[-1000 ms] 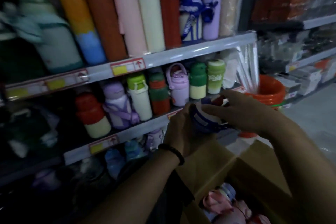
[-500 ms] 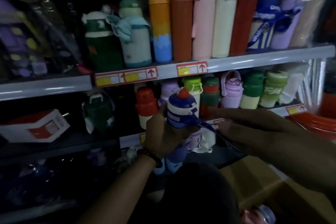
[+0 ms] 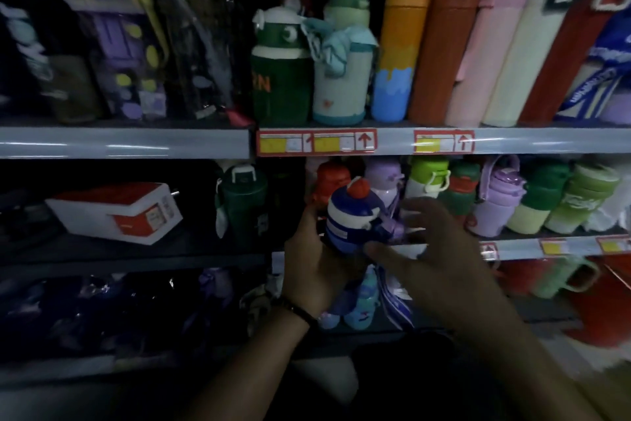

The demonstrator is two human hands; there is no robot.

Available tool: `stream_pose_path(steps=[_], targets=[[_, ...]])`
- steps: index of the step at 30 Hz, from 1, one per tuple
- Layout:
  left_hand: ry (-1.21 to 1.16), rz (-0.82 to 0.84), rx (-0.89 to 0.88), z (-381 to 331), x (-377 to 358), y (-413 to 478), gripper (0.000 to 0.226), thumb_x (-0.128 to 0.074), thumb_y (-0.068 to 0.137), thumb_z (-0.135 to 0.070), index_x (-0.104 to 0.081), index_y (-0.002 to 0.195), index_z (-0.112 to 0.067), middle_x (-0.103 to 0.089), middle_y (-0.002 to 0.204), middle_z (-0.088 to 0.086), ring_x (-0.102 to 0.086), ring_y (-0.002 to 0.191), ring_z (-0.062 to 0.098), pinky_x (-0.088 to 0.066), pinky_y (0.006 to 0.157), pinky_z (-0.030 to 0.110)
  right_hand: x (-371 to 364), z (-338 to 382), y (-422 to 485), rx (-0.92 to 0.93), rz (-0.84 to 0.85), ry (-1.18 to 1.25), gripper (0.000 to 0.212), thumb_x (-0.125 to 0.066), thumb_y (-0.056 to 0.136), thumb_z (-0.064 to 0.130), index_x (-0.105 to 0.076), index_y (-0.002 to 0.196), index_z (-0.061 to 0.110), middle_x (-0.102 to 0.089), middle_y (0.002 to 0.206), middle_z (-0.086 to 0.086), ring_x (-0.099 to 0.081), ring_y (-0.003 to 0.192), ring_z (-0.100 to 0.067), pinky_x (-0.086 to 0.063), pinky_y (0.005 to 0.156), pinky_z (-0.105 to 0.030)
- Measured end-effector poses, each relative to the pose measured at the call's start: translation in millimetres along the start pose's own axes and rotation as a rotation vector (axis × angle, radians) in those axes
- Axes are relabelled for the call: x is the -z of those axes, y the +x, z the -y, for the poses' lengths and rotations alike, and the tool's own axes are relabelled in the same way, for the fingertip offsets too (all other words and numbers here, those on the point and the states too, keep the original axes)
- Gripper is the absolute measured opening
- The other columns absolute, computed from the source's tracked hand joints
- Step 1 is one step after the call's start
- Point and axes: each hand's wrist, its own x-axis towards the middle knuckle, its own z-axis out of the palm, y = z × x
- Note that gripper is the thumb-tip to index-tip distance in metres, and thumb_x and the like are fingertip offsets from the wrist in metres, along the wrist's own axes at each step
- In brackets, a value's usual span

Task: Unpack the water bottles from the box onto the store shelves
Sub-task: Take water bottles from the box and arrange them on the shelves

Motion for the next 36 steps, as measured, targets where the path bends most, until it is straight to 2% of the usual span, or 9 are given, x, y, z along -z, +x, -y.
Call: stream_pose_path(steps=[4, 7, 14, 17, 20, 26, 30, 33, 36], targets=[[0.042, -0.068, 0.000, 6.0, 20.5, 0.8, 0.058, -0.085, 0.073, -0.037, -0.063, 0.125, -0.027, -0.072, 0.111, -0.021, -0.066, 0.101, -0.011, -0.049, 0.077, 0.007, -53.4, -3.1, 29.8, 0.040, 0.111, 0.069, 0.065, -0.091, 0.076, 0.042, -0.053, 0.128, 0.041, -0.063, 0.117, 0.034, -0.058, 0.103, 0.023, -0.051, 0.088, -0.008], [0.043, -0.118, 0.002, 14.9, 31.4, 7.6, 0.056, -0.071, 0.073, -0.050, -0.064, 0.125, -0.030, -0.071, 0.115, -0.018, -0.066, 0.107, -0.004, -0.055, 0.086, 0.019, -83.6, -5.0, 46.4, 0.084, 0.040, 0.041, 0.067, -0.096, 0.071, 0.038, -0.061, 0.128, 0.029, -0.066, 0.113, 0.030, -0.060, 0.102, 0.022, -0.045, 0.081, -0.001], [0.015, -0.095, -0.016, 39.9, 42.4, 14.5, 0.070, -0.080, 0.083, -0.036, -0.052, 0.146, -0.027, -0.061, 0.138, -0.010, -0.059, 0.128, 0.006, -0.052, 0.104, 0.032, -125.3, -5.8, 76.6, 0.047, -0.084, 0.092, 0.079, -0.098, 0.060, 0.044, -0.064, 0.128, 0.023, -0.075, 0.113, 0.015, -0.070, 0.103, 0.001, -0.058, 0.090, -0.025], [0.048, -0.135, 0.022, 60.2, 49.2, 0.7, 0.070, -0.076, 0.086, -0.046, -0.047, 0.146, -0.025, -0.053, 0.143, -0.001, -0.052, 0.130, -0.003, -0.047, 0.106, 0.020, -134.6, 2.7, 86.5, 0.007, -0.114, 0.093, 0.073, -0.098, 0.064, 0.041, -0.062, 0.126, 0.023, -0.072, 0.111, 0.020, -0.068, 0.099, 0.001, -0.050, 0.082, -0.013], [0.113, -0.126, -0.004, 75.2, 55.4, -6.4, 0.059, -0.066, 0.097, -0.026, -0.036, 0.148, -0.036, -0.047, 0.147, -0.003, -0.038, 0.130, -0.020, -0.030, 0.102, 0.001, -142.5, 9.6, 95.6, -0.013, -0.145, 0.056, 0.068, -0.097, 0.067, 0.040, -0.063, 0.124, 0.024, -0.068, 0.106, 0.019, -0.061, 0.093, 0.002, -0.038, 0.068, 0.005], [0.108, 0.007, -0.012, 98.0, 64.3, 11.6, 0.080, -0.065, 0.095, -0.003, -0.026, 0.163, -0.022, -0.033, 0.164, -0.001, -0.031, 0.150, -0.001, -0.034, 0.121, 0.026, -151.9, 15.4, 104.1, 0.021, -0.210, 0.012, 0.067, -0.097, 0.068, 0.036, -0.062, 0.122, 0.018, -0.060, 0.103, 0.018, -0.054, 0.093, 0.002, -0.035, 0.069, 0.007], [0.137, 0.010, -0.014, 97.1, 63.3, 19.3, 0.084, -0.062, 0.089, 0.007, -0.029, 0.162, -0.017, -0.037, 0.158, 0.007, -0.031, 0.135, -0.022, -0.032, 0.113, 0.007, -160.5, 14.1, 109.2, 0.039, -0.262, -0.037, 0.071, -0.099, 0.064, 0.034, -0.061, 0.121, 0.018, -0.063, 0.113, 0.009, -0.059, 0.105, -0.011, -0.040, 0.080, -0.009], [0.120, 0.013, -0.028, 96.3, 61.2, 20.3, 0.081, -0.059, 0.090, 0.007, -0.035, 0.158, -0.029, -0.041, 0.155, 0.000, -0.039, 0.139, -0.004, -0.034, 0.111, 0.007, -167.7, 9.6, 108.1, 0.035, -0.289, -0.064, 0.076, -0.098, 0.065, 0.033, -0.055, 0.126, 0.020, -0.066, 0.125, 0.002, -0.061, 0.115, -0.018, -0.047, 0.091, -0.027], [0.154, 0.011, -0.026, 100.1, 63.2, 19.6, 0.080, -0.063, 0.090, 0.006, -0.032, 0.157, -0.026, -0.037, 0.151, -0.001, -0.031, 0.135, -0.009, -0.026, 0.108, -0.001, -170.9, 9.5, 107.5, 0.018, -0.310, -0.076, 0.078, -0.096, 0.066, 0.037, -0.050, 0.127, 0.024, -0.067, 0.126, 0.002, -0.064, 0.116, -0.023, -0.055, 0.092, -0.036]])
